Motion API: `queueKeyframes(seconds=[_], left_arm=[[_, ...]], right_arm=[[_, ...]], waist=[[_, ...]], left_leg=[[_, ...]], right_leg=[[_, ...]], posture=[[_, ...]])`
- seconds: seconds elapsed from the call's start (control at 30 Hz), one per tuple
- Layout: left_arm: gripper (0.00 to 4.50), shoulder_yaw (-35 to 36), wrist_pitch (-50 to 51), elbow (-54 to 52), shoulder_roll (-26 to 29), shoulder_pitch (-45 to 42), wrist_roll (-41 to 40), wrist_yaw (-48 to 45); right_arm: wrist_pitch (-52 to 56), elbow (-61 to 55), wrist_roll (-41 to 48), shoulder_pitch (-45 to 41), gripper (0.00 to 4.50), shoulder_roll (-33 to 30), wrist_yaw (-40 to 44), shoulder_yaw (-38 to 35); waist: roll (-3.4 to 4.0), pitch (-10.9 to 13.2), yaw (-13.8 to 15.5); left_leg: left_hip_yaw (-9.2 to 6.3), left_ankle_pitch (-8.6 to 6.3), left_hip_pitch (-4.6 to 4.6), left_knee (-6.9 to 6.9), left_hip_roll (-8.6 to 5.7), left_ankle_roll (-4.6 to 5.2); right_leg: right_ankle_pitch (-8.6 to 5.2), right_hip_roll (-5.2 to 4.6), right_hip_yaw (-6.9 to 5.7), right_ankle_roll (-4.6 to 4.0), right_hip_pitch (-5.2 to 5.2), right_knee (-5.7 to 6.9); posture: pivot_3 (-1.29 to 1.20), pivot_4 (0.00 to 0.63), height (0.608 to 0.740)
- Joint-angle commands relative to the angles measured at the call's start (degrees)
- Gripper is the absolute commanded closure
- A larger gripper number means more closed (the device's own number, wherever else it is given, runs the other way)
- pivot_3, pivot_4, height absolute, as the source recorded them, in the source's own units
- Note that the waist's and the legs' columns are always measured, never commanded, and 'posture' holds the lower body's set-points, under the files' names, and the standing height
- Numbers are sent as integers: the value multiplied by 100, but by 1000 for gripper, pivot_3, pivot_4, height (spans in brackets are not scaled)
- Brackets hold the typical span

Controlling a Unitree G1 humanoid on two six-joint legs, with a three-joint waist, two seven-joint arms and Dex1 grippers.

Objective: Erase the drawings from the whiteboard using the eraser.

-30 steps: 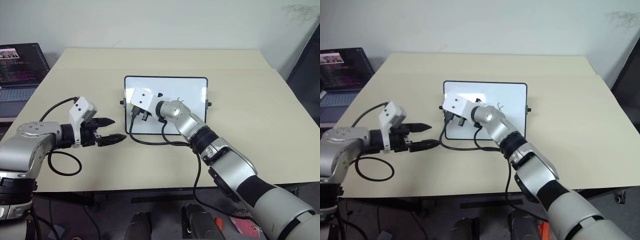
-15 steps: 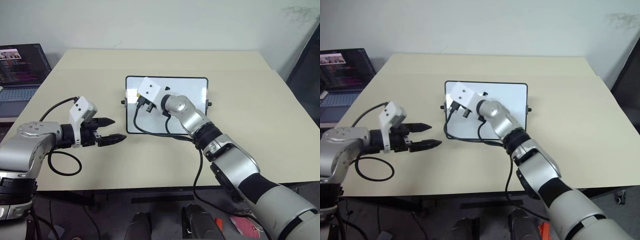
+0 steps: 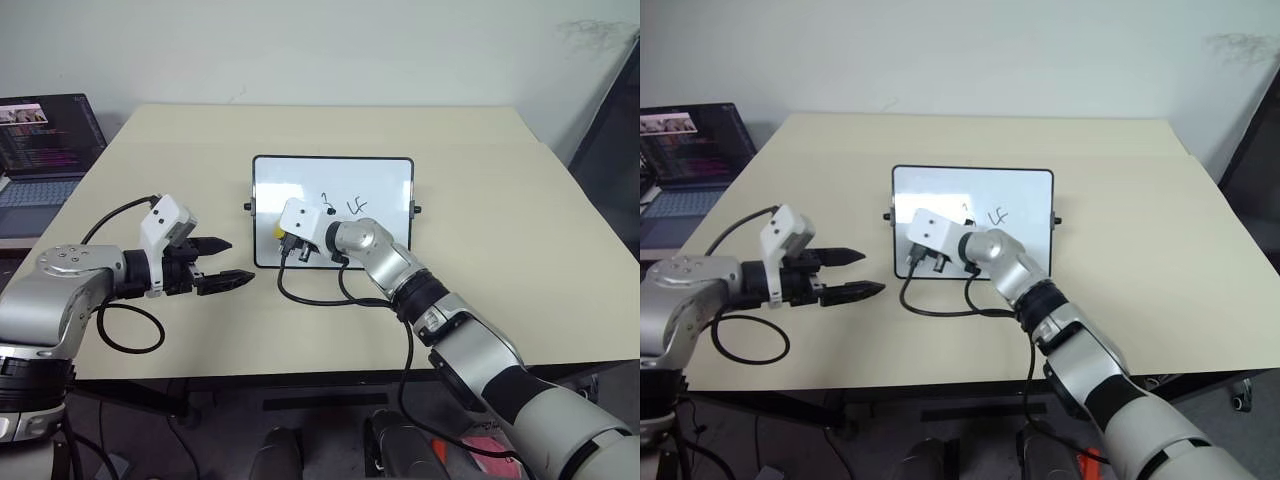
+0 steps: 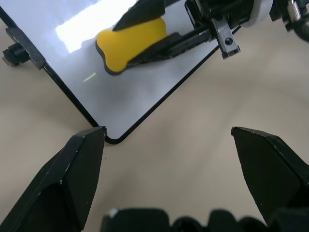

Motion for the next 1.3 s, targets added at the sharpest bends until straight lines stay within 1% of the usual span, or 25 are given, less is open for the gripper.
queueKeyframes(seconds=[0.03,0.13,0.27,0.37,0.57,0.63,0.83,1.0,1.1,1.2,1.23,1.3], left_arm=[[0,116,-24,-171,5,-25,-47,13],[0,129,-21,-181,7,-13,-56,11],[0,153,-26,-200,25,44,-66,-5],[0,153,-26,-223,27,89,-73,-15],[0,144,-44,-99,62,68,-44,-65],[0,167,-67,-8,105,84,-15,-102],[0,158,-82,83,188,65,18,-176],[0,130,-74,84,221,34,25,-234],[0,114,-61,59,219,38,19,-259],[0,82,-71,80,227,7,23,-306],[0,66,-77,92,225,-15,27,-326],[0,44,-84,101,206,-76,29,-354]], right_arm=[[275,-77,-37,-59,3358,-200,-194,-209],[337,-504,96,-142,3359,-263,-329,-449],[468,-896,65,78,3360,-471,-408,-520],[593,-1043,-5,370,3360,-581,-327,-404],[877,-1553,-107,962,3362,-510,-125,-44],[996,-1678,-115,1052,3363,-420,-102,47],[1187,-1815,-144,1158,3372,-287,-132,147],[1372,-2547,-81,1030,3373,-388,-49,17],[1721,-3266,40,945,3375,-373,44,-92],[2023,-3848,198,967,3377,-316,84,-250],[2121,-4069,277,999,3377,-290,75,-331],[2187,-4515,408,1127,3377,-320,91,-434]], waist=[[1,1,8],[2,2,28],[2,2,40],[1,1,40],[0,1,36],[0,1,32],[-1,0,30],[1,3,37],[2,4,37],[0,3,38],[0,4,39],[0,4,41]], left_leg=[[0,0,1,2,0,1],[0,1,-4,4,-1,1],[1,-1,-32,-3,-2,-1],[-1,-2,-45,-17,0,-2],[-2,-2,-26,-33,0,-2],[2,-2,-7,-33,0,-2],[5,0,-2,-30,1,-1],[6,-1,-10,-34,1,-1],[4,-1,-29,-40,1,-2],[2,-2,-73,-43,3,-2],[2,-1,-97,-44,3,-2],[2,-1,-110,-53,3,-3]], right_leg=[[0,0,0,0,2,0],[0,0,2,0,-1,-1],[6,-1,1,12,-23,-4],[7,-1,-5,20,-39,-5],[1,-1,-5,17,-30,-5],[-1,-1,0,12,-18,-4],[-8,-1,2,-5,-17,-2],[-3,-1,1,5,-24,-4],[0,-1,-1,12,-38,-9],[0,-1,-5,14,-81,-7],[0,-1,-5,14,-112,-3],[1,0,-5,13,-132,-1]], posture=[[0,150,740],[0,150,740],[0,150,740],[0,150,740],[0,150,740],[0,150,740],[0,150,740],[0,150,740],[0,150,740],[0,150,740],[0,150,740],[0,150,740]])
